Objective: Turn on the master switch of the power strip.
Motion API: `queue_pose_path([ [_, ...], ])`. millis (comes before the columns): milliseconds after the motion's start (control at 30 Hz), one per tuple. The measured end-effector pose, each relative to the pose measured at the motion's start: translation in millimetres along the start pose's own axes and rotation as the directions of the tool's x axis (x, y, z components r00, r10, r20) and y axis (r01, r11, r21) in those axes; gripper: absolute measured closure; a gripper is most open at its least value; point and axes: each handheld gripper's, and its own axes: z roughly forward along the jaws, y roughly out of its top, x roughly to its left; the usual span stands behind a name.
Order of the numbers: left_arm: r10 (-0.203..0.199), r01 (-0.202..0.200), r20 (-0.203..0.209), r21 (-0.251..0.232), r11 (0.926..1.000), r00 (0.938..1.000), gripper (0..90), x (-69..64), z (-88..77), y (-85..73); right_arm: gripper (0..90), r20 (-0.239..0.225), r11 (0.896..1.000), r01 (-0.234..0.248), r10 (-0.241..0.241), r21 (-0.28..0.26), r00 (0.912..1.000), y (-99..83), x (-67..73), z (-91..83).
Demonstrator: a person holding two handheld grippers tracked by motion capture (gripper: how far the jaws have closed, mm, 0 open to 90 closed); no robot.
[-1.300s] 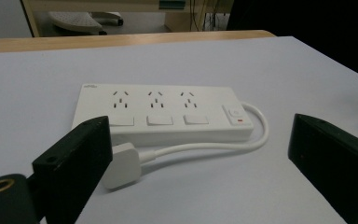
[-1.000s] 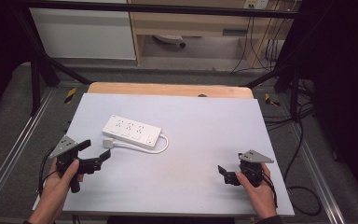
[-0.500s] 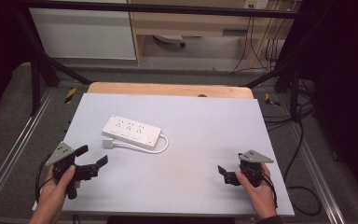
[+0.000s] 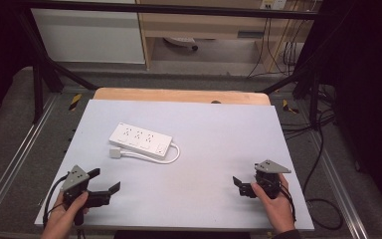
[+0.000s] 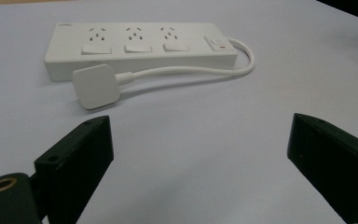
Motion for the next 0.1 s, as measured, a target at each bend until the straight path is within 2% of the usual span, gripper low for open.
queue_pose_path([
  [33,0.012,-0.012,-0.004,-0.001,0.9999,0.9999,6.9,-2.3,1.2,0.3,3.0,0.011,1.0,0.005,-0.005,0.008,0.9999,-0.4,-0.7,1.7],
  [100,0.011,-0.011,-0.01,-0.009,0.9999,0.9999,6.7,-4.4,3.5,1.6,3.1,0.035,0.999,0.004,-0.006,0.044,0.9994,-1.4,-2.3,8.2],
])
